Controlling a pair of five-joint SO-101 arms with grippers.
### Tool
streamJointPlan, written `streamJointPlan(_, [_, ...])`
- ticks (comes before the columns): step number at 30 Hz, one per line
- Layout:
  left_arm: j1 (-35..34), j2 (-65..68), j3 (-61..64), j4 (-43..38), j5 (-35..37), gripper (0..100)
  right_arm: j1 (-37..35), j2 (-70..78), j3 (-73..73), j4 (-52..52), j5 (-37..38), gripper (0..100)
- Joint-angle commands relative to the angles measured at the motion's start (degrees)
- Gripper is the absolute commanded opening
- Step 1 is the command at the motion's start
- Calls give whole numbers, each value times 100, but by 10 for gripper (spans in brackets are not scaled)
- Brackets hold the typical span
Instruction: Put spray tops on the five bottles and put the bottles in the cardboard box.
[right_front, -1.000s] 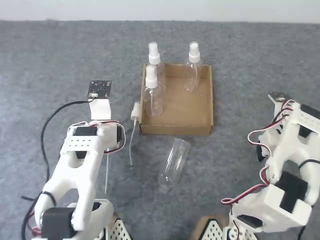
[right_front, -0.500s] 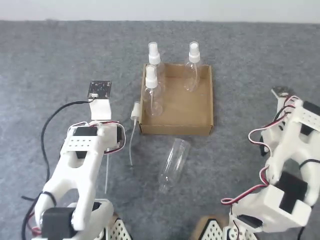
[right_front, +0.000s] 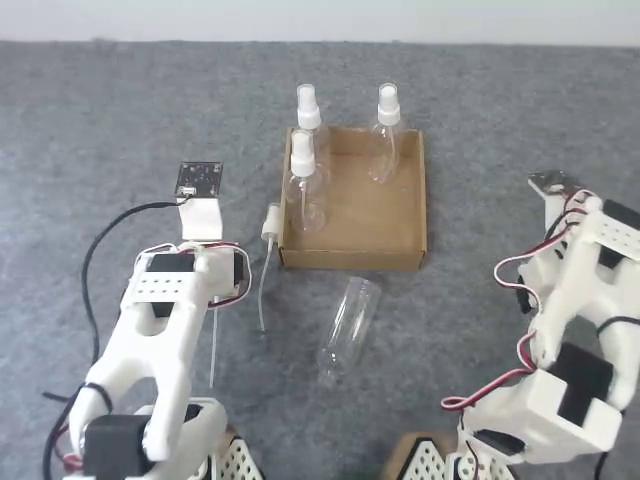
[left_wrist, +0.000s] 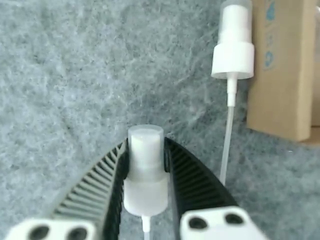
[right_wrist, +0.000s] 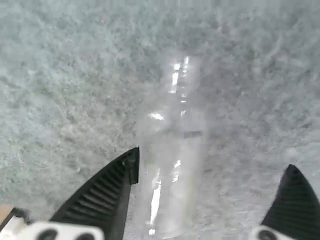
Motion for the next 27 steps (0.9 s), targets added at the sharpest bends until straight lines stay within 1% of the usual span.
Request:
streamJointPlan(1, [-9, -211, -13, -149, 9, 12, -75, -356, -818, 66, 105, 377])
streamJointPlan(4, [-9, -211, -13, -149, 9, 12, -268, -356, -993, 110, 132, 377])
streamJointPlan(7, [-9, -211, -13, -149, 9, 12, -611, -356, -826, 215, 343, 377])
streamJointPlan(10, [-18, -211, -4, -149, 9, 12, -760, -356, -527, 268, 492, 377])
streamJointPlan(12, [-18, -211, -4, -149, 9, 12, -796, -356, -237, 171, 510, 377])
streamJointPlan(15, [-18, -211, -4, -149, 9, 12, -796, -356, 229, -303, 466, 374])
streamJointPlan(17, [-18, -211, -4, -149, 9, 12, -796, -356, 484, -532, 466, 341])
streamJointPlan(19, [-18, -211, -4, -149, 9, 12, -778, -356, 659, -664, 457, 287])
streamJointPlan(25, [-18, -211, -4, -149, 9, 12, -752, -356, 967, -1068, -70, 180])
streamJointPlan(27, [-18, -211, -4, -149, -9, 12, -752, -356, 1064, -1200, -105, 147])
